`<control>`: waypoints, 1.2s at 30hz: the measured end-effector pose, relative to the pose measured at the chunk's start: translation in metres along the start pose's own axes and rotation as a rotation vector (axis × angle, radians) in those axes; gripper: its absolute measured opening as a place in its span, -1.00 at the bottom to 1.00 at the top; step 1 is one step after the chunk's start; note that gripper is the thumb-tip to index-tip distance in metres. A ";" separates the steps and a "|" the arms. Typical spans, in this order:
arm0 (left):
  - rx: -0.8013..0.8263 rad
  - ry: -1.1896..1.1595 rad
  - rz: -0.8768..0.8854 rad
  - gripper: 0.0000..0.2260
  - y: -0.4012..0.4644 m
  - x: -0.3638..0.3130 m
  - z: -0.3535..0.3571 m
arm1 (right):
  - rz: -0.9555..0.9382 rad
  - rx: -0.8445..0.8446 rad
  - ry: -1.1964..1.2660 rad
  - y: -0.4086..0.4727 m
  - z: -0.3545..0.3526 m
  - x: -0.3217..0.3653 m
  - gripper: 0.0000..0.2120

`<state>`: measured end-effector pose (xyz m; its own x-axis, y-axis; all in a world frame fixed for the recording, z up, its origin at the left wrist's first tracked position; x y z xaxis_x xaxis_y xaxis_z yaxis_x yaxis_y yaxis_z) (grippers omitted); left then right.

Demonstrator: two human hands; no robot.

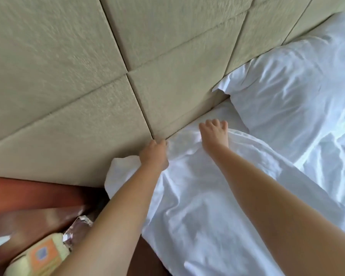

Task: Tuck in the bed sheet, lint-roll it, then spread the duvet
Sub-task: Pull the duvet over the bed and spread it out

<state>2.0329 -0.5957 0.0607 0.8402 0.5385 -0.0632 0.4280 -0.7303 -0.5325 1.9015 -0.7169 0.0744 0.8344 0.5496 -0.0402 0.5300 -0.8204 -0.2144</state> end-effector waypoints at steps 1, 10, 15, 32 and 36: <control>0.017 0.035 0.014 -0.47 0.002 -0.002 0.014 | 0.005 0.039 0.004 0.001 0.012 0.001 -0.61; 0.062 -0.058 -0.024 -0.14 0.034 -0.002 0.057 | 0.171 0.255 -0.081 -0.007 0.072 -0.028 -0.19; 0.096 0.042 -0.017 -0.31 0.046 -0.007 0.063 | 0.325 0.250 -0.034 0.001 0.087 -0.048 -0.59; -0.074 -0.062 -0.284 -0.41 0.007 0.047 0.035 | -0.183 -0.015 0.051 0.016 0.023 0.042 -0.38; 0.037 -0.148 -0.125 -0.34 0.023 0.013 0.067 | -0.243 0.125 -0.026 -0.002 0.063 0.035 -0.27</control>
<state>2.0314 -0.5771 -0.0091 0.7219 0.6820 -0.1171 0.5108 -0.6393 -0.5747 1.9203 -0.6859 0.0118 0.6800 0.7332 0.0028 0.6903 -0.6388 -0.3398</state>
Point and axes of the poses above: each hand's wrist, its own y-axis towards the middle knuckle, its own z-axis out of the palm, x = y × z, the point moved 7 cm from there along y, towards the middle knuckle, and after that the axes turned 1 degree about x, right-handed, at the moved point
